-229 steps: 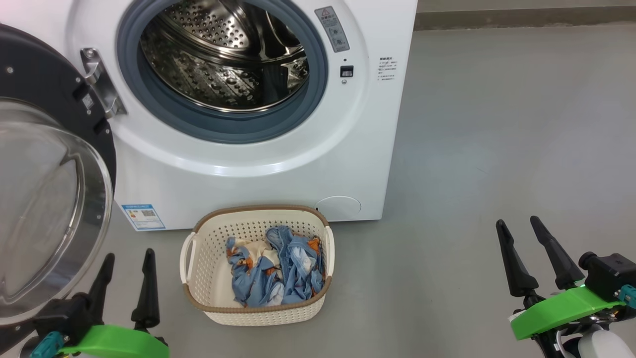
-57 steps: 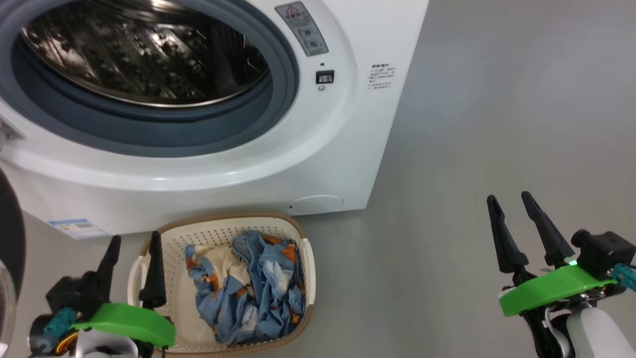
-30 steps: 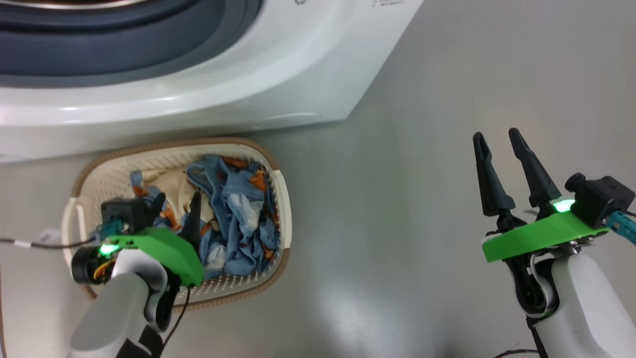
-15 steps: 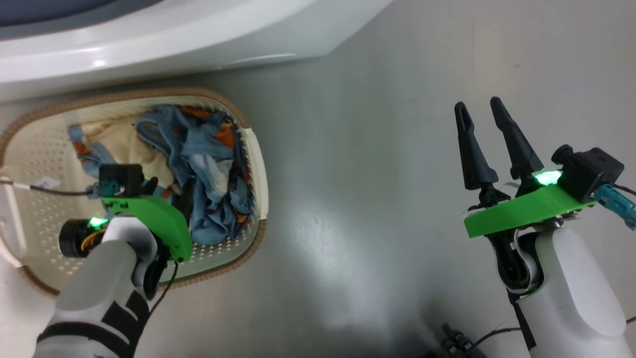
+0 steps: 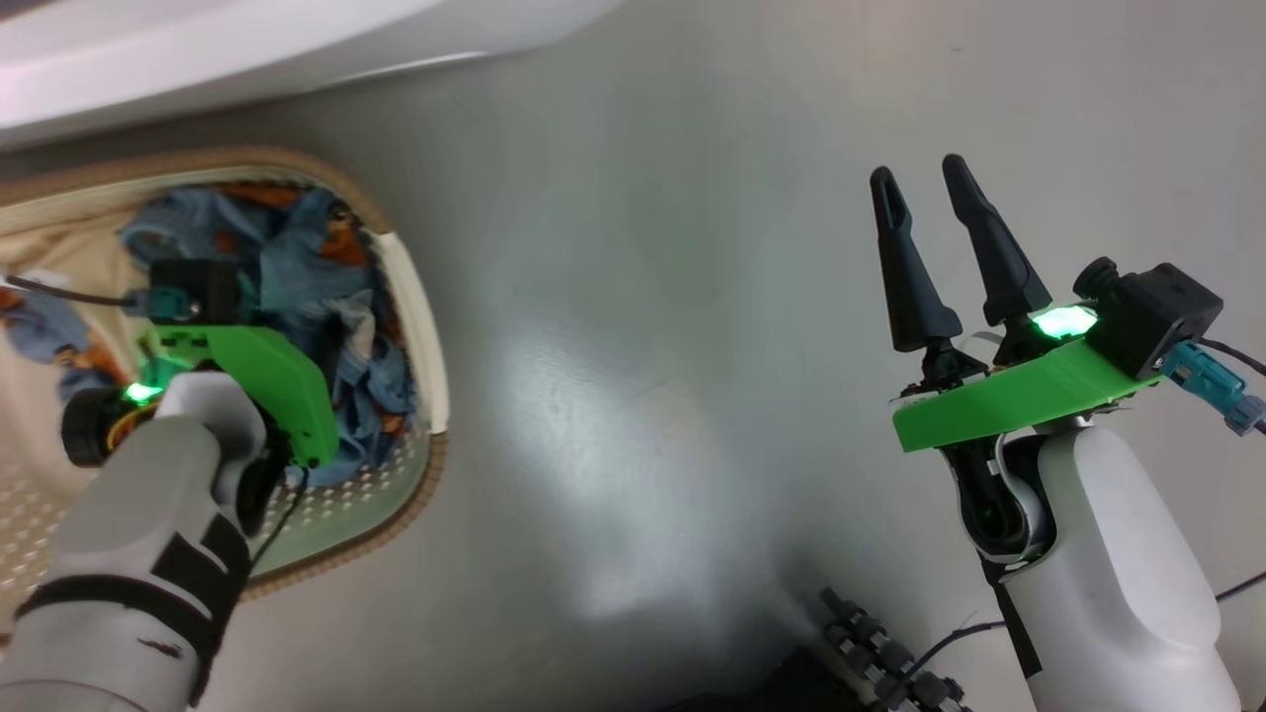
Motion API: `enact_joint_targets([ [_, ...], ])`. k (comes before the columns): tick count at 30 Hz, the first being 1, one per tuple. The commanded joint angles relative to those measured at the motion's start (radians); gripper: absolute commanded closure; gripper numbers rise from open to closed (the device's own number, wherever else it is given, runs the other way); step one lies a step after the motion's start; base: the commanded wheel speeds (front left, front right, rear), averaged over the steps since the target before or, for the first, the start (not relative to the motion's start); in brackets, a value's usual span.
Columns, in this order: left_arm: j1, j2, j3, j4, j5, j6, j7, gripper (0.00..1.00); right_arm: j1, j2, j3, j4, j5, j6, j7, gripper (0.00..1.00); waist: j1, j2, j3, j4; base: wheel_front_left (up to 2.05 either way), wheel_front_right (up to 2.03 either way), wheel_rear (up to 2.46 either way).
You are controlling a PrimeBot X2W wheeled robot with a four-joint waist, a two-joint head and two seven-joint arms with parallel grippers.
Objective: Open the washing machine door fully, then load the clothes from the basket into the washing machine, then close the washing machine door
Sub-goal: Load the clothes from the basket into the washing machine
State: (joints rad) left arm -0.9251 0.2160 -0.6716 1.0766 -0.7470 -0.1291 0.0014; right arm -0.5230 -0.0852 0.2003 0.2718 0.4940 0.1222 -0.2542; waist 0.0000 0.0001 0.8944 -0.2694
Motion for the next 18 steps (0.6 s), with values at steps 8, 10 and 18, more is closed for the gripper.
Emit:
enact_joint_targets([
  [8,-0.046,0.042,0.005,0.091,-0.063,-0.001,0.045,0.76,0.027,0.017,0.025,-0.029,0.003,0.008,-0.008,0.0,0.0,-0.0001,0.035,-0.048,0.0,0.0,0.0],
  [10,-0.055,0.038,0.012,0.108,-0.082,-0.001,0.044,1.0,0.027,0.019,0.025,-0.029,0.002,0.008,-0.008,0.0,0.0,-0.0001,0.034,-0.051,0.0,0.0,0.0],
  [18,-0.018,0.029,-0.026,0.075,-0.14,-0.001,-0.003,1.0,0.033,0.012,0.012,-0.026,-0.012,0.008,-0.008,0.0,0.0,-0.0001,-0.013,-0.028,0.0,0.0,0.0],
])
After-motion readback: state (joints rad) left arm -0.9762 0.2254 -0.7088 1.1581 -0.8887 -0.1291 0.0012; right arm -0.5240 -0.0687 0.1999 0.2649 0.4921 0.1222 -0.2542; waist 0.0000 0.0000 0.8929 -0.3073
